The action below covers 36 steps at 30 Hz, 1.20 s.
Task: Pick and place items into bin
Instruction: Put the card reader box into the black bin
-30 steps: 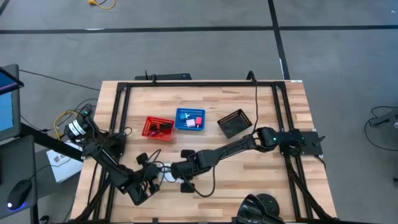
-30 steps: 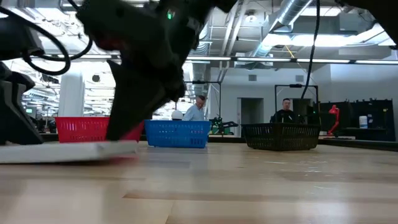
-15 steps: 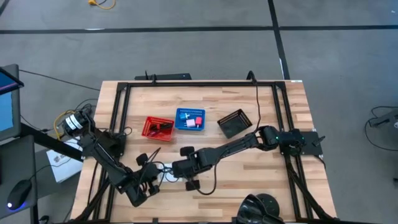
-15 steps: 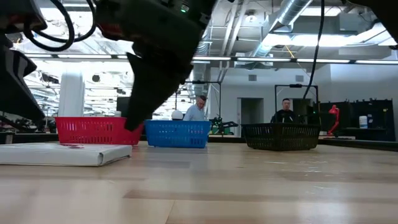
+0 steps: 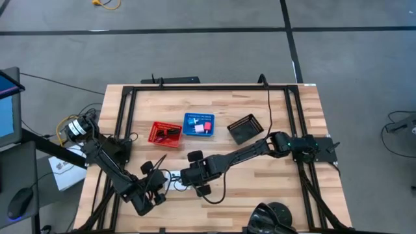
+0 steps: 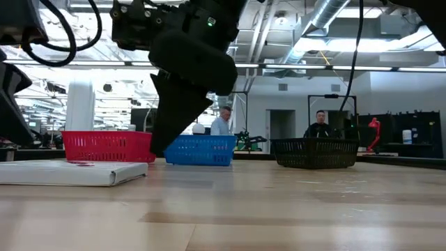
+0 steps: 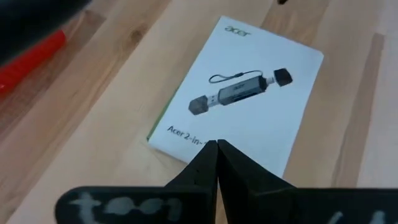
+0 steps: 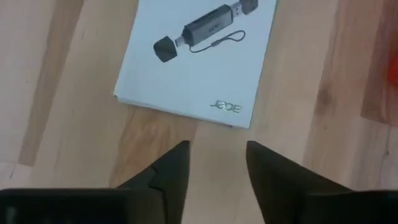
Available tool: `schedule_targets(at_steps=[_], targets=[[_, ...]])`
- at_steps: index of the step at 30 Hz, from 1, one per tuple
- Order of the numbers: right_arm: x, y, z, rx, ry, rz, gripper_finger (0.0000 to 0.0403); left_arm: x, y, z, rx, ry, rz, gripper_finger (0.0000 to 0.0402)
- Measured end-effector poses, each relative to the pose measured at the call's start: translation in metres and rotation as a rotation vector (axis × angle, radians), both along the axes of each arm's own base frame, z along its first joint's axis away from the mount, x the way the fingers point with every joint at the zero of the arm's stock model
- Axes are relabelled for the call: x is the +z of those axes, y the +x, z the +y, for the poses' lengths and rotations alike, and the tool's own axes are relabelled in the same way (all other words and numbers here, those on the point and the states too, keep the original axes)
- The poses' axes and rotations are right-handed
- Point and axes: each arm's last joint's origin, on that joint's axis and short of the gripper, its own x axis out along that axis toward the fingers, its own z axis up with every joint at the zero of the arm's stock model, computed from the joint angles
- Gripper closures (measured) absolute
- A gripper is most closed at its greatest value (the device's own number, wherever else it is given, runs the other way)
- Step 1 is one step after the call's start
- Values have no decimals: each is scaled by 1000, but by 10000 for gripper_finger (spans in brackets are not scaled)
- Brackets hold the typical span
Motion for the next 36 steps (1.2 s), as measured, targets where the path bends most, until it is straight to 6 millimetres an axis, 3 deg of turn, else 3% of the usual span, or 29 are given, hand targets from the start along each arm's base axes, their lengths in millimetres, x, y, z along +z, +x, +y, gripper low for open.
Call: schedule_targets(at_steps=[11,17,30,36], targets=[[1,-4,21,304,-115,-12,169,-25,0,-1,34,13,7,401],[1,-3,23,402,-159,-23,168,-35,2,-2,52,46,-4,401],[9,17,9,300,-100,-198,170,-36,2,-2,47,47,-5,401],[13,22,8,354,-140,-261,175,-37,2,-2,51,51,-18,401]])
